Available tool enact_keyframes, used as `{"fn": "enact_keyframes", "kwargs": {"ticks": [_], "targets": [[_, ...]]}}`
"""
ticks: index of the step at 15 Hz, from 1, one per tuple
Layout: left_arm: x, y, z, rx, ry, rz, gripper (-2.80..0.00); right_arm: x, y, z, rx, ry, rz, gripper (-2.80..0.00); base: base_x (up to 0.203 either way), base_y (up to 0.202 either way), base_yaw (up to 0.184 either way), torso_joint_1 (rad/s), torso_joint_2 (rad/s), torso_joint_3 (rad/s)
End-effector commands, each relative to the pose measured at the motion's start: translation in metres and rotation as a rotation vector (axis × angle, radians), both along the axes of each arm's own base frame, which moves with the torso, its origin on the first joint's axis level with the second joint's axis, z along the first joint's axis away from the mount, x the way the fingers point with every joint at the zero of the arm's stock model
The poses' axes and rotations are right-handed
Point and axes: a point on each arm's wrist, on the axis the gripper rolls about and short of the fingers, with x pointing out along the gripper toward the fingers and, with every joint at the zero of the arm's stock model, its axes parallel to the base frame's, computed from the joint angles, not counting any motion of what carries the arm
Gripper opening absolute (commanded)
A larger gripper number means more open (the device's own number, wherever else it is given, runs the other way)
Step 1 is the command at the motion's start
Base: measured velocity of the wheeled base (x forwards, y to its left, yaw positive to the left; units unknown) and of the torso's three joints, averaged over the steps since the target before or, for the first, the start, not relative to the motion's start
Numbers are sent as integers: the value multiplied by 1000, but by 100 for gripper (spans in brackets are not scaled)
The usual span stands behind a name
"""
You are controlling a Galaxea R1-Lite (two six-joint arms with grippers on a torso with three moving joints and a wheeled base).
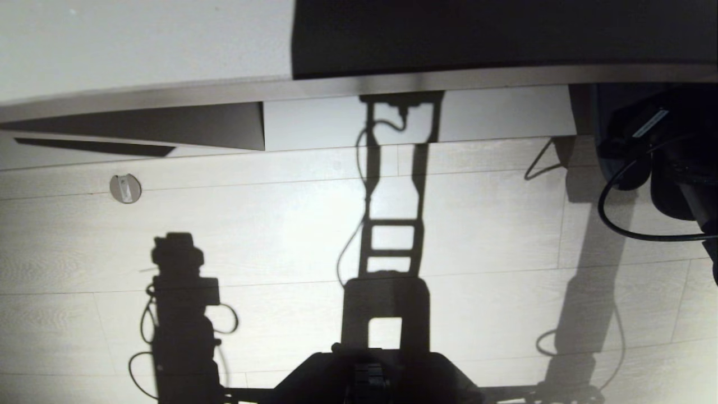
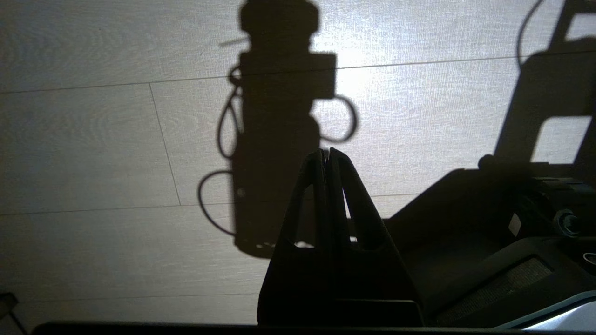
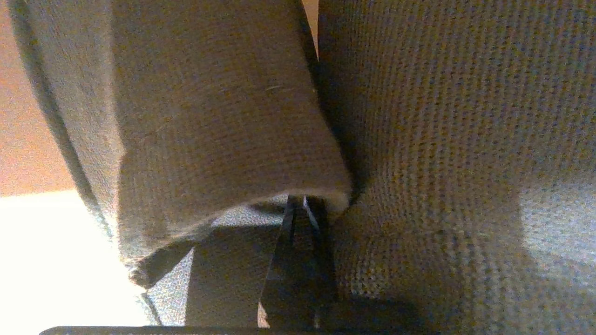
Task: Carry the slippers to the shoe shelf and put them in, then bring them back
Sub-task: Place the slippers into the shoe cabinet
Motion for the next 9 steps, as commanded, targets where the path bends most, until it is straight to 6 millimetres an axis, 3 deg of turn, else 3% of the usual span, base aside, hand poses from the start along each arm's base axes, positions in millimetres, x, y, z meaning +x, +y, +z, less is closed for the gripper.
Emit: {"fn": "enact_keyframes", "kwargs": {"ticks": [1, 4, 9], "targets": [[0, 0, 0, 0, -1, 0, -280, 22, -1, 3, -3, -23, -2, -280, 0, 0, 0, 0, 0, 0], [0, 0, 0, 0, -1, 0, -280, 33, -2, 10, -5, -42, -5, -280, 0, 0, 0, 0, 0, 0], [0, 0, 0, 0, -1, 0, -280, 57, -2, 39, 9, -79, -21, -280, 0, 0, 0, 0, 0, 0]]}}
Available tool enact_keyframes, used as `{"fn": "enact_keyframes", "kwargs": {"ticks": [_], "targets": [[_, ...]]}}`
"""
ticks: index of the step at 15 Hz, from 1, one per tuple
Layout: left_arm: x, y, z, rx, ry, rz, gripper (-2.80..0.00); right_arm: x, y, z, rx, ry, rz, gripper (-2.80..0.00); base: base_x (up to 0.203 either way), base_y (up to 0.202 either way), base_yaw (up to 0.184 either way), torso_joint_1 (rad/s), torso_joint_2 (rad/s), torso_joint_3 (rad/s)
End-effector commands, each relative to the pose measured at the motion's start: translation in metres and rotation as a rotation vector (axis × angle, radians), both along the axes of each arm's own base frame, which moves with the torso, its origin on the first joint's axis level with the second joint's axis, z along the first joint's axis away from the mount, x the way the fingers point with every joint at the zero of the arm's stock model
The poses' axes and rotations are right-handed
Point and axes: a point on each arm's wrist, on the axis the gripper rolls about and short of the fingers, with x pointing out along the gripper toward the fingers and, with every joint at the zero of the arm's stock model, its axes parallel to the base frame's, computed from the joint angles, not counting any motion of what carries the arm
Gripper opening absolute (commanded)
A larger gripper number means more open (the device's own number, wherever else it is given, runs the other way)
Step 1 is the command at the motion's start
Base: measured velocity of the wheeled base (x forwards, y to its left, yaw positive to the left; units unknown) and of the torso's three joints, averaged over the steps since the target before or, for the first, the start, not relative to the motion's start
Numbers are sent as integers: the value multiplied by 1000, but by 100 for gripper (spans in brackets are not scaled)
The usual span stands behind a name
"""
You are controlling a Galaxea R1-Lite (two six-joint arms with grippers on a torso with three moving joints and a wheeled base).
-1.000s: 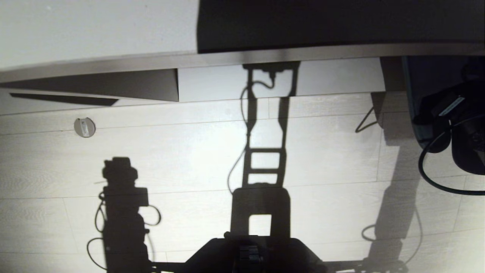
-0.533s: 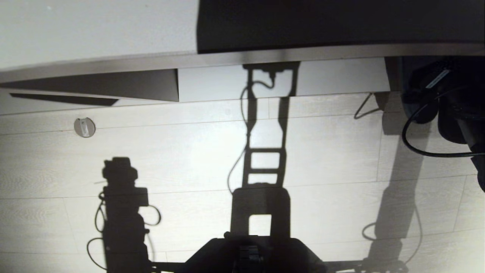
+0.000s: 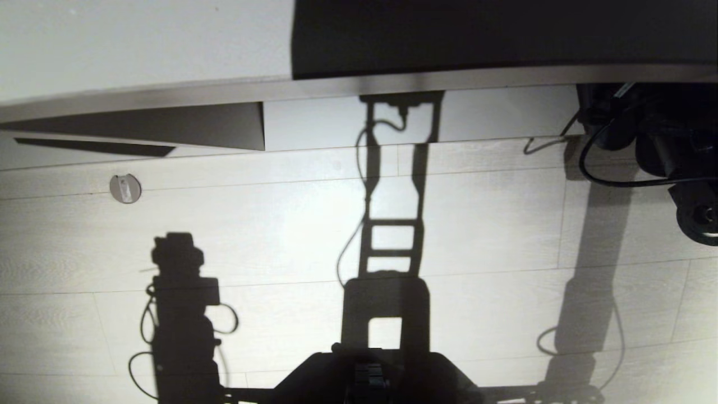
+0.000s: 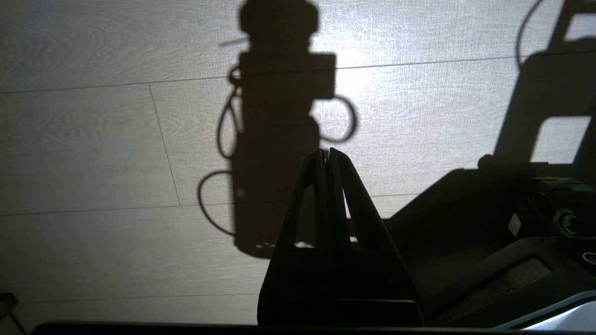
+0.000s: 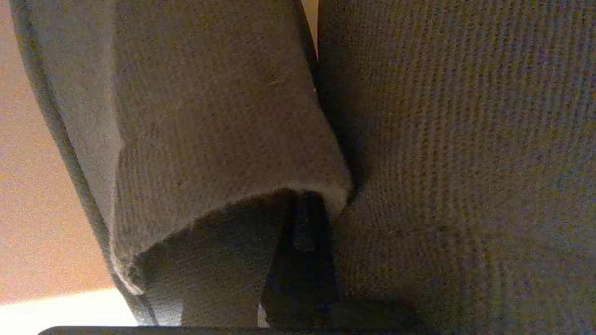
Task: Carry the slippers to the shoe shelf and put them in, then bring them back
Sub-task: Place the slippers into the shoe cabinet
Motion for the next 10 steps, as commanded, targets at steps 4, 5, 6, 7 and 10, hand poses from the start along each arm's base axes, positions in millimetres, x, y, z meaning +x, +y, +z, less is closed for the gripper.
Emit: {"fn": "enact_keyframes", "kwargs": {"ticks": [4, 5, 6, 7, 10], "targets": [[0, 0, 0, 0, 1, 0, -280, 23, 0, 16, 18, -40, -19, -280, 0, 0, 0, 0, 0, 0], [0, 0, 0, 0, -1, 0, -280, 28, 0, 19, 21, -43, -21, -280, 0, 0, 0, 0, 0, 0], [0, 0, 0, 0, 0, 0, -280, 30, 0, 20, 22, -39, -22, -280, 0, 0, 0, 0, 0, 0], [0, 0, 0, 0, -1, 0, -280, 30, 0, 21, 25, -37, -26, -280, 0, 0, 0, 0, 0, 0], [0, 0, 0, 0, 1, 0, -280, 30, -1, 23, 29, -44, -30, -280, 0, 0, 0, 0, 0, 0]]}}
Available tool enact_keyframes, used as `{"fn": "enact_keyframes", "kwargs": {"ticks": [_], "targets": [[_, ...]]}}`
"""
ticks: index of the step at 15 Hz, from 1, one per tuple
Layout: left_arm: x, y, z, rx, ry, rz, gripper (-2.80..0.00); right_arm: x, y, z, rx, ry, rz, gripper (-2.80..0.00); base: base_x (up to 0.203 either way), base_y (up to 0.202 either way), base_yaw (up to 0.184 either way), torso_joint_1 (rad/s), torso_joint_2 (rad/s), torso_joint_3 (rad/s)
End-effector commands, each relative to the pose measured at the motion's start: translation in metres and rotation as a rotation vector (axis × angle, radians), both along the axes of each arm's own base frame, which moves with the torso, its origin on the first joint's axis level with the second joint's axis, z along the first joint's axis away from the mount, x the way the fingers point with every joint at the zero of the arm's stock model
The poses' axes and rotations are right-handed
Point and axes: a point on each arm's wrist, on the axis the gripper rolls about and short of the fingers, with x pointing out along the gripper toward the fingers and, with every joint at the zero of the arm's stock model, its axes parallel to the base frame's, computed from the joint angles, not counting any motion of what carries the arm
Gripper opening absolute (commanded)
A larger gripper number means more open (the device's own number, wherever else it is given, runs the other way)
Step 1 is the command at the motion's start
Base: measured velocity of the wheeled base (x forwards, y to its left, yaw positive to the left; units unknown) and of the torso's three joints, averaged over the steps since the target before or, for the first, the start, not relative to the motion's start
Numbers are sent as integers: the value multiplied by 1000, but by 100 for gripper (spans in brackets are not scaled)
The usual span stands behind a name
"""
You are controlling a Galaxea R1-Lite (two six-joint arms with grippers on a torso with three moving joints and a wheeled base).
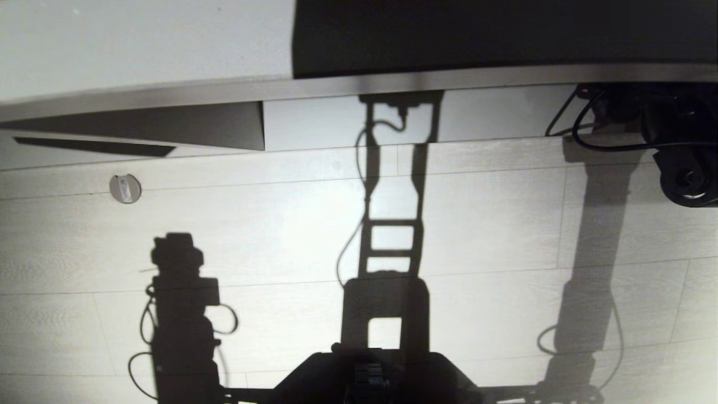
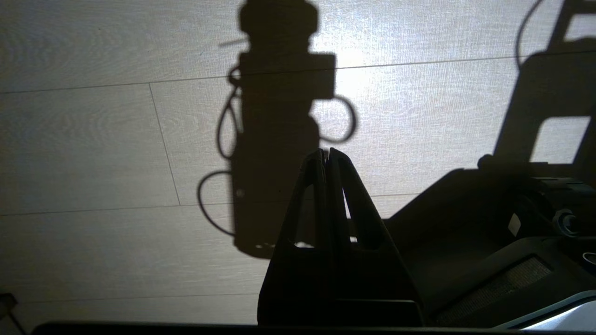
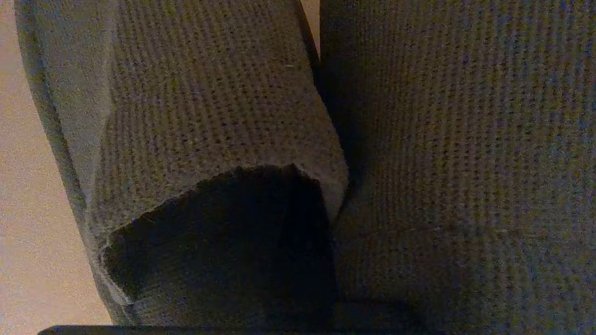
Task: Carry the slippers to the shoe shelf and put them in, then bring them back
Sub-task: Place the slippers into the shoe cabinet
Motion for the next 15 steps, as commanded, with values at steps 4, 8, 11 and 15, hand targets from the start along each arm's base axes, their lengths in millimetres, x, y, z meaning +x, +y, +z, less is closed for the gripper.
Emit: {"fn": "enact_keyframes", "kwargs": {"ticks": [4, 8, 11, 15], "targets": [[0, 0, 0, 0, -1, 0, -280, -1, 0, 2, 9, -9, -12, -280, 0, 0, 0, 0, 0, 0], [0, 0, 0, 0, -1, 0, -280, -4, 0, 5, 11, -18, -16, -280, 0, 0, 0, 0, 0, 0], [0, 0, 0, 0, 0, 0, -280, -4, -1, 5, 16, -5, -19, -280, 0, 0, 0, 0, 0, 0], [0, 0, 0, 0, 1, 0, -280, -5, -2, 6, 21, -4, -28, 0, 0, 0, 0, 0, 0, 0]]}}
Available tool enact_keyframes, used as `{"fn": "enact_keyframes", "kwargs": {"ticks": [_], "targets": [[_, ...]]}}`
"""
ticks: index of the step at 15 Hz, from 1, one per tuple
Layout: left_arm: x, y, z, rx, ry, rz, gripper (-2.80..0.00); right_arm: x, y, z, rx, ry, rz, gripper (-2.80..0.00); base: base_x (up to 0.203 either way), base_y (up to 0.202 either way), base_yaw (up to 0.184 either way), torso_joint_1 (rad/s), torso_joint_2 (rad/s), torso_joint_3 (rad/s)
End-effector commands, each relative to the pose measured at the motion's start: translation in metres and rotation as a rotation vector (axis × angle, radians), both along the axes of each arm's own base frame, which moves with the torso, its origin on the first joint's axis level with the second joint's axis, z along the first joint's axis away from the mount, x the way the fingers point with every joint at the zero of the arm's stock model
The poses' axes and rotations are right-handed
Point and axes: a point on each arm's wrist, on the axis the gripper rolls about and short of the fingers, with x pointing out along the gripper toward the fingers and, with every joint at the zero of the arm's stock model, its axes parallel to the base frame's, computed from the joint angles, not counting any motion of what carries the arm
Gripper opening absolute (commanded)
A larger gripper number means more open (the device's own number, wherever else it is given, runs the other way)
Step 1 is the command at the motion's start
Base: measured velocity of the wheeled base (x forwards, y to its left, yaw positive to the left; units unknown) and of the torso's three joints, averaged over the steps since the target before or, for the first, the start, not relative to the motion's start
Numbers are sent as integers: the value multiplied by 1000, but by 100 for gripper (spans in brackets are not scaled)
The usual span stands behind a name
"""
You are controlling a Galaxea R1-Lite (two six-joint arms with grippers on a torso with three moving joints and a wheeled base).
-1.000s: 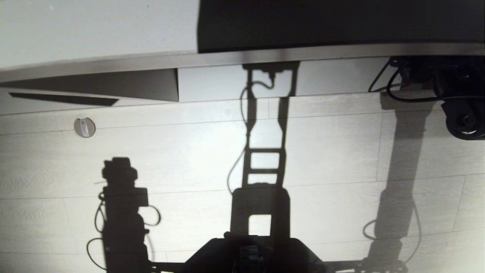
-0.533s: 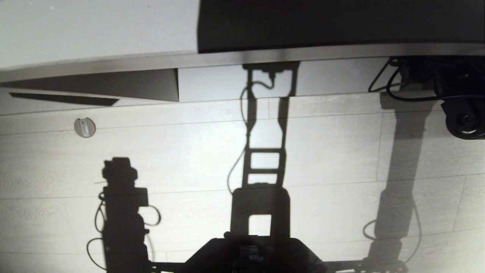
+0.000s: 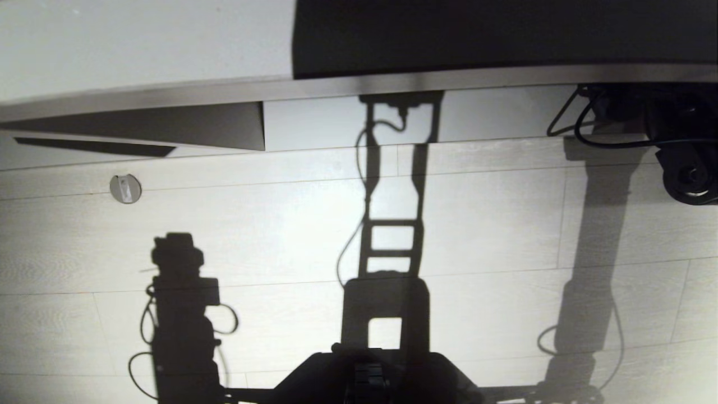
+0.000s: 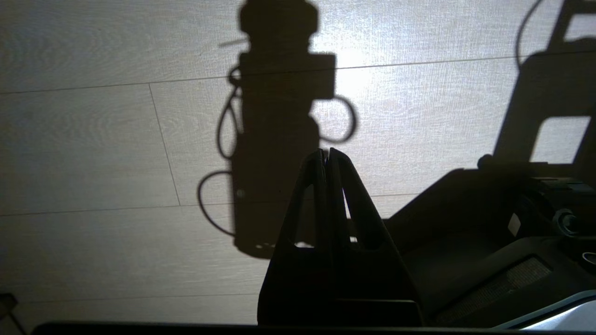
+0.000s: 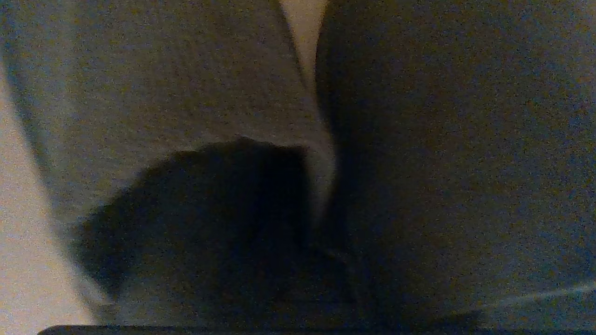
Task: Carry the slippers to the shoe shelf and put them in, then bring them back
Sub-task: Place the slippers into the shoe cabinet
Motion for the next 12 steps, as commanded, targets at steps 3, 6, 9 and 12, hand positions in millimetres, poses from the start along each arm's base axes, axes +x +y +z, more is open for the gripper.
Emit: {"fn": "enact_keyframes", "kwargs": {"ticks": [3, 6, 9, 12], "targets": [[0, 0, 0, 0, -1, 0, -280, -5, -1, 5, -1, -17, -3, 0, 0, 0, 0, 0, 0, 0], [0, 0, 0, 0, -1, 0, -280, -7, -1, 7, 0, -20, -2, 0, 0, 0, 0, 0, 0, 0], [0, 0, 0, 0, -1, 0, -280, -13, 0, 11, 4, -20, 1, 0, 0, 0, 0, 0, 0, 0], [0, 0, 0, 0, -1, 0, -280, -19, 0, 13, 22, 3, 14, 0, 0, 0, 0, 0, 0, 0]]}}
